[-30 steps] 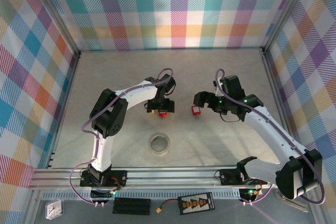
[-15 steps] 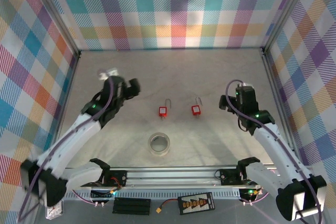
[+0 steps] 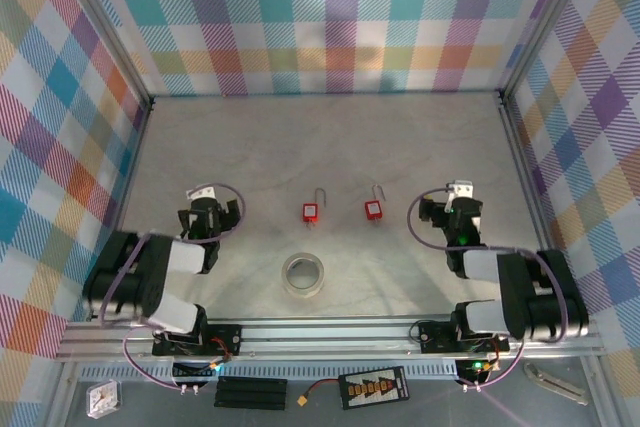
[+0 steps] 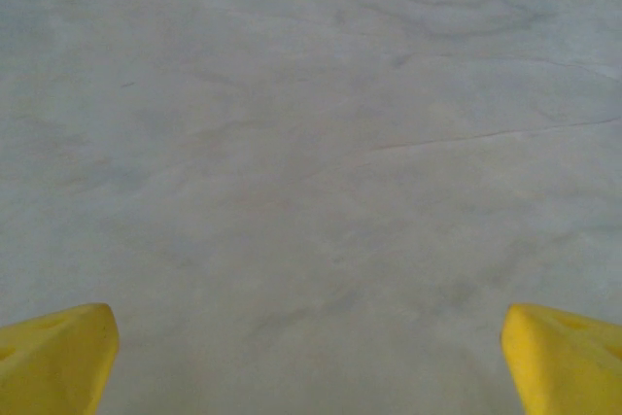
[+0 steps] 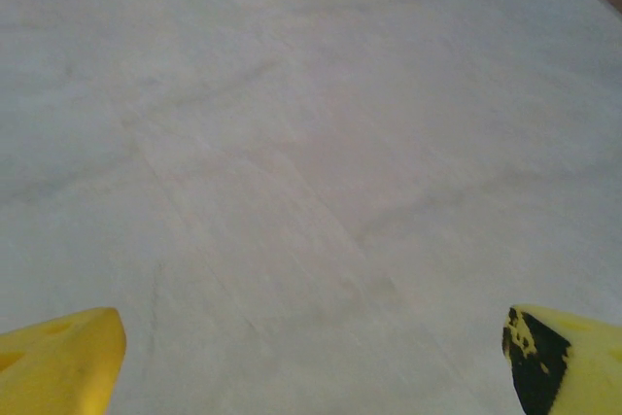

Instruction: Unlock with the key

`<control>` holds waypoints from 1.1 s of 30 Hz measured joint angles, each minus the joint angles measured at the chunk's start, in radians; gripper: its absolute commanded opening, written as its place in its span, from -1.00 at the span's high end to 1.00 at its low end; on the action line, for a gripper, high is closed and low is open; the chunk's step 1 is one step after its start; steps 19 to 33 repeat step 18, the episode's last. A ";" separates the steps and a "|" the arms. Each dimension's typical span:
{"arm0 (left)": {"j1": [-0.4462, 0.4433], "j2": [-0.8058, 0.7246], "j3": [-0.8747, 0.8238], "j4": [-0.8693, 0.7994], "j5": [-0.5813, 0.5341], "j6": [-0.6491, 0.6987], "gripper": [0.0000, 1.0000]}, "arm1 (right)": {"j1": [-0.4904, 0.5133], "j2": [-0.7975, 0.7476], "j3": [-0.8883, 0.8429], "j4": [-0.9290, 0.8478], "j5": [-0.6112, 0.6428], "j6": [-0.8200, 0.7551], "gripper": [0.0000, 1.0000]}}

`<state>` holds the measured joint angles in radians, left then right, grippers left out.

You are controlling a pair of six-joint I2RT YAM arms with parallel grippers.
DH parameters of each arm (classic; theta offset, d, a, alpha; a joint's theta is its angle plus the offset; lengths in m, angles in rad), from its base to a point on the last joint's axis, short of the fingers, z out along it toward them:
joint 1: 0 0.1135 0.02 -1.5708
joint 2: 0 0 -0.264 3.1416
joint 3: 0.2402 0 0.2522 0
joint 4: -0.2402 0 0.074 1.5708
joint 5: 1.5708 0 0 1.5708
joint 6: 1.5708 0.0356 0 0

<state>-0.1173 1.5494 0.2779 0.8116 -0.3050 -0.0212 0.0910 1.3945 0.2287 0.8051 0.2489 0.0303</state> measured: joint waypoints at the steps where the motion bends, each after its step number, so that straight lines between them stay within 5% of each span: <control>1: 0.002 0.027 0.016 0.003 0.024 0.011 -0.99 | 0.000 0.067 0.021 0.066 -0.007 -0.012 -0.98; 8: 0.035 0.034 0.135 0.021 0.115 0.023 -0.99 | -0.086 0.140 0.172 0.026 -0.104 0.004 -0.97; 33: 0.036 0.034 0.136 0.025 0.140 0.023 -0.99 | -0.075 0.140 0.172 0.010 -0.131 0.006 -0.98</control>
